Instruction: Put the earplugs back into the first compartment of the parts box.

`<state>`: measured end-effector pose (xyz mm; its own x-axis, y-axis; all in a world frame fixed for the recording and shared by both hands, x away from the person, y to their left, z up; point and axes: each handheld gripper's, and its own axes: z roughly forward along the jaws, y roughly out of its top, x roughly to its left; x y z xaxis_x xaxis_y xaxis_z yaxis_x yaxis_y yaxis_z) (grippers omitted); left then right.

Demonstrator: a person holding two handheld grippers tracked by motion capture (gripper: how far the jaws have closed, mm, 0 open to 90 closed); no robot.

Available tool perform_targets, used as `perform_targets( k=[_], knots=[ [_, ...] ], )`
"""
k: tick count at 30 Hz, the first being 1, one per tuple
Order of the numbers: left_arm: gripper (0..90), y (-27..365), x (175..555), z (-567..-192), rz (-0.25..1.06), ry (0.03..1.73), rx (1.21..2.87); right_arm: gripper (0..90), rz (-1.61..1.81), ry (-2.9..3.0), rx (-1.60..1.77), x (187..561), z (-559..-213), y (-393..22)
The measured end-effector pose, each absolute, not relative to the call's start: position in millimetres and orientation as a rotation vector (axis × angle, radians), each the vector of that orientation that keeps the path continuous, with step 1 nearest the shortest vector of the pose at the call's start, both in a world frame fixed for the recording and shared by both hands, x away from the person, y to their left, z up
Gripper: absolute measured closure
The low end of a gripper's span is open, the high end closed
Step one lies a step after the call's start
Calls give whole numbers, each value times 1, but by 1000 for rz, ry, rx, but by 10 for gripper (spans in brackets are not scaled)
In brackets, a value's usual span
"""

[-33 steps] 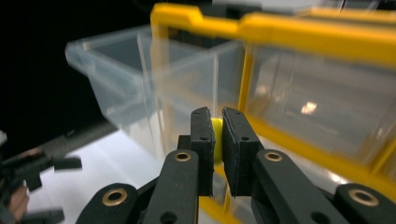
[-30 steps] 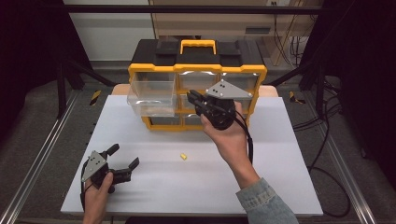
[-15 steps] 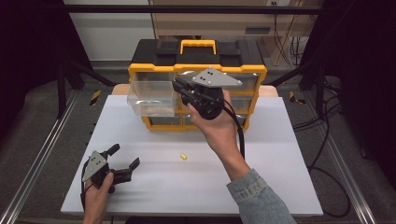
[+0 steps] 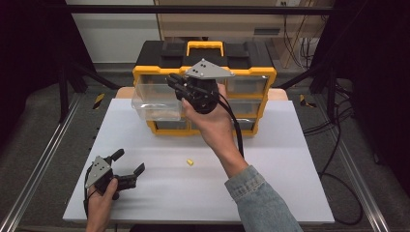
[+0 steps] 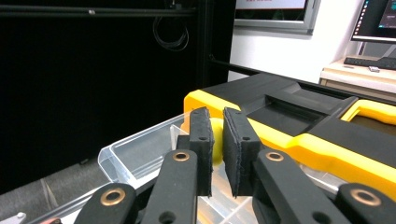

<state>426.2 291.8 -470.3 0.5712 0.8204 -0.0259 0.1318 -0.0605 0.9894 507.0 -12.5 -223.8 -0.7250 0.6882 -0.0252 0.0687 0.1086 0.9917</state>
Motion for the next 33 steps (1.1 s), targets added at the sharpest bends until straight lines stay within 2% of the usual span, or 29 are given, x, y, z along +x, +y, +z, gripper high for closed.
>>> perform_targets(
  k=[14,23,28,29,33],
  knots=[
    [20,292,426,-470,689,830,1555,795,1628,1935,731,516,-227,0],
    [20,291,426,-470,688,830,1558,596,1673,1944,718,510,-223,-3],
    [20,292,426,-470,689,832,1556,361,1638,1940,738,503,-220,-11],
    [20,292,426,-470,686,834,1555,361,1638,1940,738,503,-220,-11],
    [20,295,425,-471,686,845,1539,171,1610,1929,738,491,-226,-27]
  ],
)
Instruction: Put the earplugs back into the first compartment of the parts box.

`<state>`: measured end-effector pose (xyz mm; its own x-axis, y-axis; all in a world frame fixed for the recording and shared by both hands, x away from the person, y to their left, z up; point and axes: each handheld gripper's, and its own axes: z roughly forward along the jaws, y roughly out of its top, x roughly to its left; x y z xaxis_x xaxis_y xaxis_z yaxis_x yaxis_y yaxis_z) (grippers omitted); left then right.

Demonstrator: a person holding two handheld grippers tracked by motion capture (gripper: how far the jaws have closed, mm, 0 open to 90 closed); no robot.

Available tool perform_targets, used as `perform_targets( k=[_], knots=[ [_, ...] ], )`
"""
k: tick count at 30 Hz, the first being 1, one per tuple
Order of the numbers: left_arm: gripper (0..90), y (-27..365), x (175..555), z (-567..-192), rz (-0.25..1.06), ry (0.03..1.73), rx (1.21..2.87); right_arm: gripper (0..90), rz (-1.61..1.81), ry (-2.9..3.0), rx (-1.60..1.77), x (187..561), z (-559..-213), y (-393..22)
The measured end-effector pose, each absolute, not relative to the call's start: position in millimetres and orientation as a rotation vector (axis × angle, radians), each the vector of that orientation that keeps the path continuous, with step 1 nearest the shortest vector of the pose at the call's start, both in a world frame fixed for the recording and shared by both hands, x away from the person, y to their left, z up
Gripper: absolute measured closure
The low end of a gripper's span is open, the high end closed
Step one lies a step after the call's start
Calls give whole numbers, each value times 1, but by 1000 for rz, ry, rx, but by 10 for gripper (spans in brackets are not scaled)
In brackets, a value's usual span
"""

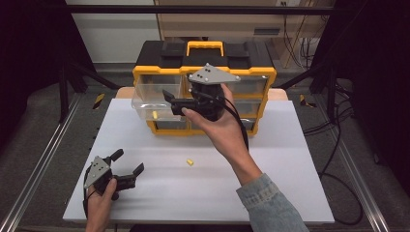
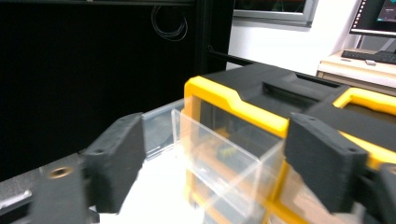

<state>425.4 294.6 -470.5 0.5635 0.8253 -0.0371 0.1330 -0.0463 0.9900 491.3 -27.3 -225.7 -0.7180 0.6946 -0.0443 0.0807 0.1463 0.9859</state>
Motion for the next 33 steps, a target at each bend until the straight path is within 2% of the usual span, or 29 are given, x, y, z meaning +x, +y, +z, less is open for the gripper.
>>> perform_targets(
  k=[4,8,30,33],
  knots=[
    [20,294,425,-471,687,845,1540,109,1585,1927,756,485,-239,-42],
    [19,294,425,-471,687,847,1540,88,1562,1943,769,481,-251,-50],
    [19,295,426,-471,701,844,1539,71,1435,2110,913,476,-339,-69],
    [19,295,426,-471,700,843,1536,72,1406,2141,949,477,-359,-72]
  ],
)
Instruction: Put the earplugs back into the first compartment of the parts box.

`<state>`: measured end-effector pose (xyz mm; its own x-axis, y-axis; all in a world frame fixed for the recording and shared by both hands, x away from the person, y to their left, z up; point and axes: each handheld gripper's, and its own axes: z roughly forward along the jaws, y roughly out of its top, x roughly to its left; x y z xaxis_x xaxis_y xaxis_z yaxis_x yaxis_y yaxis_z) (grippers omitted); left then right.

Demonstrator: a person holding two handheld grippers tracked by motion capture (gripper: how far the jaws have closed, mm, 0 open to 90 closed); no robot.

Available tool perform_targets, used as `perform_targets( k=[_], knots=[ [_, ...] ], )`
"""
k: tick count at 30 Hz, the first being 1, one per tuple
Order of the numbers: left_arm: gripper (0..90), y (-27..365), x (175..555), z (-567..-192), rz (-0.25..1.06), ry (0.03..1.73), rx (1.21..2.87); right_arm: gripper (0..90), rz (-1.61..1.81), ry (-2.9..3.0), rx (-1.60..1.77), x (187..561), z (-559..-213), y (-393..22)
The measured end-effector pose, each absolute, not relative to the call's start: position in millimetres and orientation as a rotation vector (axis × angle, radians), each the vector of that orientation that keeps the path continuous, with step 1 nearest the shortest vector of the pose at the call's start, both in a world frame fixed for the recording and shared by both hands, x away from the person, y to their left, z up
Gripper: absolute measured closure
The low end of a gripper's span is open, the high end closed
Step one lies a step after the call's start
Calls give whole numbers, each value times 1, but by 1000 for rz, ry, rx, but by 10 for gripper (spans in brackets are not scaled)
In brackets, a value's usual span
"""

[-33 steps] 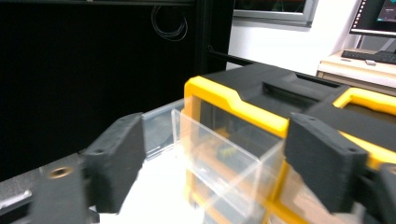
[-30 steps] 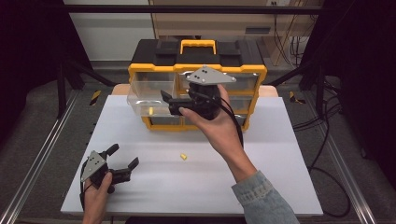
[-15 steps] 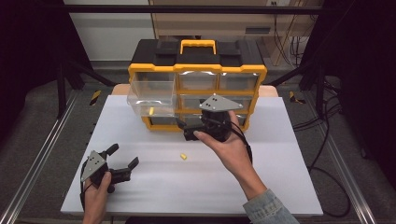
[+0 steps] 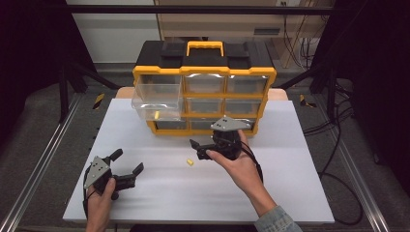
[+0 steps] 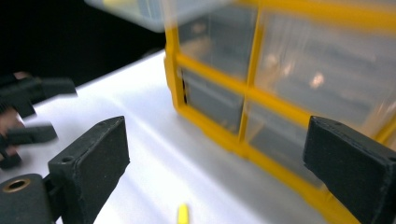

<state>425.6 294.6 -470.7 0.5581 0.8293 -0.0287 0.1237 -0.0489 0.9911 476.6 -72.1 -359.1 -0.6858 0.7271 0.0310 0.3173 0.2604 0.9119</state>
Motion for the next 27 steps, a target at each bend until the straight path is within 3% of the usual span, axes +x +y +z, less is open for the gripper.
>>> perform_targets(
  k=[18,27],
  knots=[
    [19,296,425,-470,695,839,1537,73,1263,2291,1085,481,-425,-73],
    [18,296,425,-471,700,839,1541,175,1197,2349,1099,485,-433,-65]
  ],
)
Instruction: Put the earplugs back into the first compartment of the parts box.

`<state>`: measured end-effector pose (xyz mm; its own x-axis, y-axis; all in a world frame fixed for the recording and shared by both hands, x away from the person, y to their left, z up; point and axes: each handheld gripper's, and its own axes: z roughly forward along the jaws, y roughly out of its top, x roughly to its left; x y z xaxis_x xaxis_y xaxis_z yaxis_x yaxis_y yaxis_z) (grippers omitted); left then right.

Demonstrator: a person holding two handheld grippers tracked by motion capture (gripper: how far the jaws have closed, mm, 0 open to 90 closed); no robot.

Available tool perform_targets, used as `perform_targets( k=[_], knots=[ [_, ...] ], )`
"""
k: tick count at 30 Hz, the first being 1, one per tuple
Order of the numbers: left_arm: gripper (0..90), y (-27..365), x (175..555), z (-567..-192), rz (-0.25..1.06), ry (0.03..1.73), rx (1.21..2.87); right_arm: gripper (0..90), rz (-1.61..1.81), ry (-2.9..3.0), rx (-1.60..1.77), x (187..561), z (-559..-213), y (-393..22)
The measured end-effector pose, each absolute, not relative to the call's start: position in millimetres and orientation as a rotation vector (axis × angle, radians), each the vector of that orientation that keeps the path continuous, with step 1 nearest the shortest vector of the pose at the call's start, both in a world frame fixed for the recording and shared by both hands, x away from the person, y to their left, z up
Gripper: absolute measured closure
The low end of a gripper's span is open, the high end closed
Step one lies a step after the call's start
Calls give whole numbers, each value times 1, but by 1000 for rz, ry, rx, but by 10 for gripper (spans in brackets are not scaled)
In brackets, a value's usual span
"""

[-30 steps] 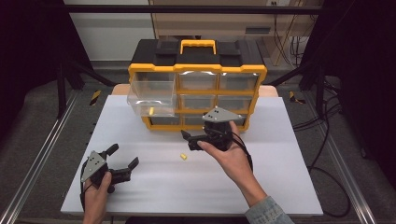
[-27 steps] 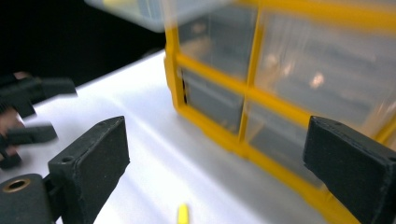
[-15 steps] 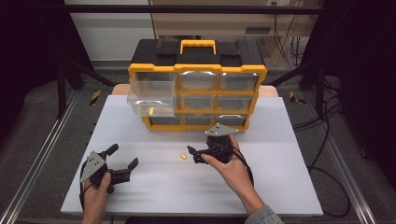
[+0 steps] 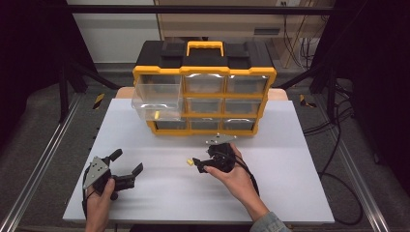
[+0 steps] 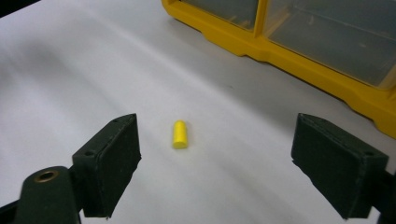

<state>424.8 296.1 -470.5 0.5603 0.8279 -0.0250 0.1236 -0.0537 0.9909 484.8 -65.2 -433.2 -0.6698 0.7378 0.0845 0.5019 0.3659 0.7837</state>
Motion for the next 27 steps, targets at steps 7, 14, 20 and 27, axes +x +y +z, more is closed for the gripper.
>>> perform_targets(
  k=[7,14,20,27],
  knots=[
    [18,295,424,-469,704,832,1543,245,1188,2380,1108,486,-437,-56],
    [18,296,424,-469,706,833,1540,409,1186,2399,1104,489,-445,-42],
    [18,296,424,-469,703,834,1539,539,1144,2443,1077,492,-454,-28],
    [18,296,424,-469,704,834,1540,643,1091,2481,1082,498,-467,-21]
  ],
)
